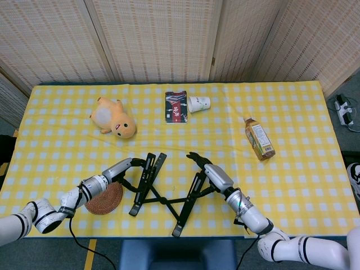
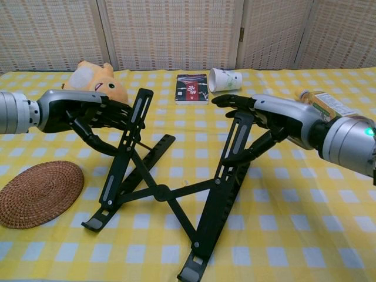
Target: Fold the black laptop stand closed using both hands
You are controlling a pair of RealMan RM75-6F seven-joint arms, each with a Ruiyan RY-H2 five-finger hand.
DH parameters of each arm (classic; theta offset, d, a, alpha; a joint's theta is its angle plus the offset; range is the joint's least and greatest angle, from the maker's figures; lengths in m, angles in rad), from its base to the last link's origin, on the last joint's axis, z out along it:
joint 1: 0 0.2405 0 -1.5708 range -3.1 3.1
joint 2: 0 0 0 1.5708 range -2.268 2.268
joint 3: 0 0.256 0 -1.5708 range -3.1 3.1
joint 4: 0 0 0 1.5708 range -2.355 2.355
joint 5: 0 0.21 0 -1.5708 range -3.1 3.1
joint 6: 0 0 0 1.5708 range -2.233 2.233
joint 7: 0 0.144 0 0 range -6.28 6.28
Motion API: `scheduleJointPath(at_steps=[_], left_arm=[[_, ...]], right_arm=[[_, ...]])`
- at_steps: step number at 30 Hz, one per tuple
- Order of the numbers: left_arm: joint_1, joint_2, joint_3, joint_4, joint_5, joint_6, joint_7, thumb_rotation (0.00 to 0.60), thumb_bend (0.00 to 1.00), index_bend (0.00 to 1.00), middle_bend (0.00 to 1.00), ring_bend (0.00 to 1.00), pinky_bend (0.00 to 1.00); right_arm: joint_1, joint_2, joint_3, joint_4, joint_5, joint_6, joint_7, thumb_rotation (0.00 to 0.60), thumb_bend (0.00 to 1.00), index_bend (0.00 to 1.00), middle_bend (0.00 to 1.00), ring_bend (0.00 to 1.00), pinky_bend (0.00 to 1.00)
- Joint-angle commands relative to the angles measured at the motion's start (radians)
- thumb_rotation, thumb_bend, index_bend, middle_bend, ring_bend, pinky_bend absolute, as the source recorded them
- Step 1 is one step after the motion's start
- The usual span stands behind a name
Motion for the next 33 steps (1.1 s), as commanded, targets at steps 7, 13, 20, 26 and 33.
scheduleJointPath(at_steps=[7, 13, 20, 26, 33], left_arm=[[0.002, 0.029, 0.043, -0.011, 0.036, 0.053, -0.04, 0.6, 0.17, 0.41, 0.47, 0.23, 0.03], [-0.002, 0.054, 0.08, -0.031, 0.063, 0.071, -0.072, 0.6, 0.17, 0.4, 0.49, 0.27, 0.04], [-0.02, 0.088, 0.124, -0.075, 0.121, 0.107, -0.102, 0.6, 0.17, 0.39, 0.49, 0.27, 0.05], [-0.018, 0.09, 0.124, -0.078, 0.093, 0.11, -0.04, 0.6, 0.17, 0.34, 0.43, 0.19, 0.05], [0.013, 0.09, 0.112, -0.103, 0.03, 0.116, 0.095, 0.6, 0.17, 0.32, 0.32, 0.1, 0.05]], right_arm=[[0.05, -0.022, 0.043, 0.065, 0.043, -0.032, -0.041, 0.6, 0.15, 0.0, 0.0, 0.0, 0.0], [0.077, -0.01, 0.073, 0.087, 0.048, -0.058, -0.022, 0.6, 0.15, 0.0, 0.0, 0.0, 0.0], [0.111, 0.022, 0.091, 0.082, 0.01, -0.086, 0.002, 0.6, 0.15, 0.0, 0.0, 0.0, 0.0], [0.089, 0.082, 0.067, 0.017, -0.062, -0.066, 0.058, 0.6, 0.15, 0.0, 0.0, 0.0, 0.0], [0.016, 0.185, -0.003, -0.054, -0.181, 0.015, 0.158, 0.6, 0.15, 0.0, 0.0, 0.0, 0.0]])
